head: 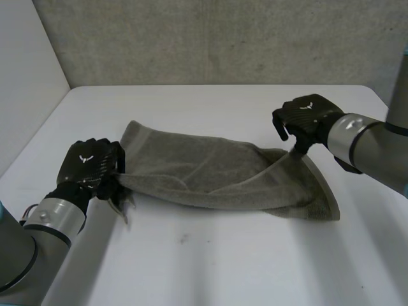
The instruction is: Fold the towel.
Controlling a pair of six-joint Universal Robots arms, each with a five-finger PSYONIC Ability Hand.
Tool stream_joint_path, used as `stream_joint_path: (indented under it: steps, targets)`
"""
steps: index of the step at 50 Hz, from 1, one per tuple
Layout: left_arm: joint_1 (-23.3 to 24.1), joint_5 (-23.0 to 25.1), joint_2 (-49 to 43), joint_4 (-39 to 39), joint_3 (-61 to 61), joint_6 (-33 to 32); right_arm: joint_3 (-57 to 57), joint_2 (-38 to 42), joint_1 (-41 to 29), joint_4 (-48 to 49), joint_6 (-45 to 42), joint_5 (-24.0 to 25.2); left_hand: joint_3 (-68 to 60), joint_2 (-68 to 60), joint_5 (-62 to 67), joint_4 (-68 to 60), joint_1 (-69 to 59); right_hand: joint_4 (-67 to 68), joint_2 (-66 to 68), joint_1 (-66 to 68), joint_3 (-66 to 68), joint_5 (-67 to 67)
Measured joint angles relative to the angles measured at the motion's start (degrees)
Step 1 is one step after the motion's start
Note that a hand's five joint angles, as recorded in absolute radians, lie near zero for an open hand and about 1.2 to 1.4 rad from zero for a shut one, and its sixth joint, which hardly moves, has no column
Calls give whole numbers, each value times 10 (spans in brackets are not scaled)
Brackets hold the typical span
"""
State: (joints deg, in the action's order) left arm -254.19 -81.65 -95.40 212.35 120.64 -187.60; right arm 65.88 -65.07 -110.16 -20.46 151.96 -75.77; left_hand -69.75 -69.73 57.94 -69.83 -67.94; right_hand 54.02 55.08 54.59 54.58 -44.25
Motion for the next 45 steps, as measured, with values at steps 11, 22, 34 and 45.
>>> stream_joint_path:
  steps: [11, 22, 34, 45]
  targets:
    - [0, 0, 9, 0, 7, 0, -107, 97, -23, -9, -8, -25, 0, 0, 0, 0, 0, -254, -267, -263, -260, 272]
    - [0, 0, 16, 0, 8, 0, -176, 189, -31, -49, -77, -84, 0, 0, 0, 0, 0, -261, -267, -269, -263, 281]
    - [0, 0, 18, 1, 8, 0, -222, 267, -31, -53, -135, -99, 0, 0, 0, 0, 0, -260, -267, -268, -263, 274]
    - [-2, 0, 17, 1, 7, 0, -237, 294, -30, -52, -136, -112, 0, 0, 0, 0, 0, -49, -62, -53, -54, 50]
